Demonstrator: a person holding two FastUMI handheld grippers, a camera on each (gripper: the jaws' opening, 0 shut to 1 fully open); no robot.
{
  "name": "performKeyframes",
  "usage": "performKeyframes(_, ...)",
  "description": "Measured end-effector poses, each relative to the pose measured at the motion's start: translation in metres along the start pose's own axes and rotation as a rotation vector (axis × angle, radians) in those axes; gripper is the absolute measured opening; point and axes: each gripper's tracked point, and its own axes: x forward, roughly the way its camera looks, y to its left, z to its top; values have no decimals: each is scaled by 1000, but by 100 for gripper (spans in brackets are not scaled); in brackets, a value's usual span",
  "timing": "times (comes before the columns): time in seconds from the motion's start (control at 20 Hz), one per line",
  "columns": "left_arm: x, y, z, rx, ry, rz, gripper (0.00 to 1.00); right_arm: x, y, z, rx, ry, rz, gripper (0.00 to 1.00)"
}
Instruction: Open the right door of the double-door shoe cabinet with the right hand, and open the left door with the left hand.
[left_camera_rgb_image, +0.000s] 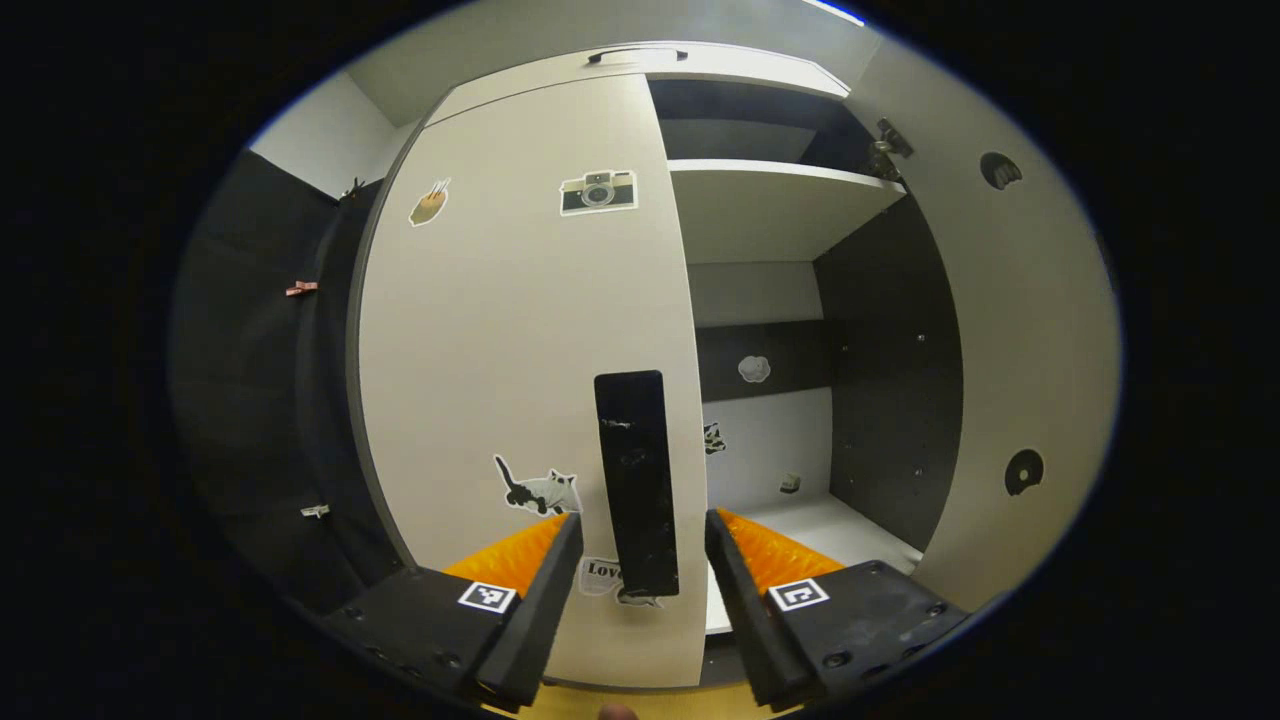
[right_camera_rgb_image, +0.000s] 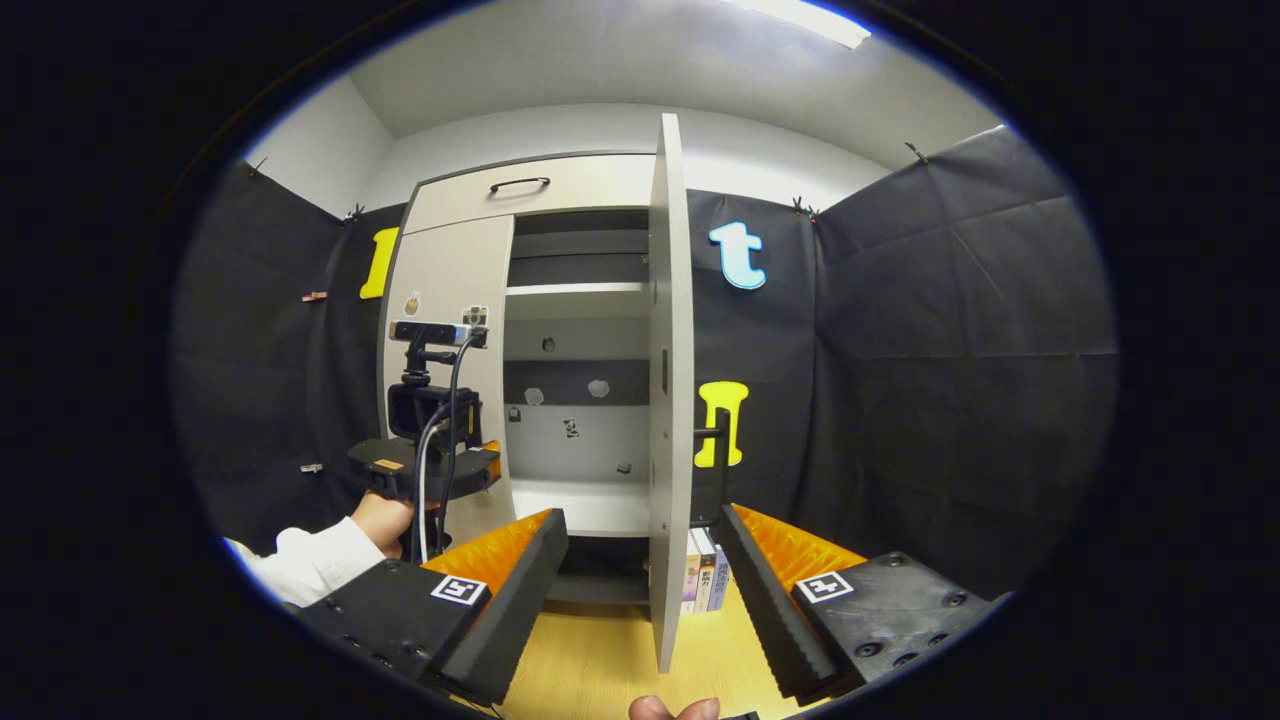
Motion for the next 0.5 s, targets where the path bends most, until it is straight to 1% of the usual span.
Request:
performKeyframes(0.05,2,3,2,-15,-2,12,75,-1,-5,0,1,2,-14,96)
performKeyframes(0.1,5,6,3,-33,-8,18,63,-1,-7,0,1,4,-26,96)
performKeyframes(0.2,10,2,3,-72,1,1,51,-4,-14,2,2,4,-45,96)
performKeyframes(0.25,12,0,4,-78,5,-2,46,-5,-17,3,2,2,-53,96)
performKeyframes(0.3,15,1,4,-69,10,8,38,-6,-19,4,0,0,-59,96)
performKeyframes(0.35,17,2,4,-52,15,21,39,-6,-19,5,-3,-1,-60,96)
performKeyframes(0.4,19,2,2,-37,23,30,38,-7,-20,4,-6,-3,-61,96)
performKeyframes(0.45,21,2,2,-36,21,31,35,-8,-19,5,-9,-6,-54,96)
performKeyframes(0.5,22,1,0,-55,23,27,34,-8,-15,7,-7,-9,-43,96)
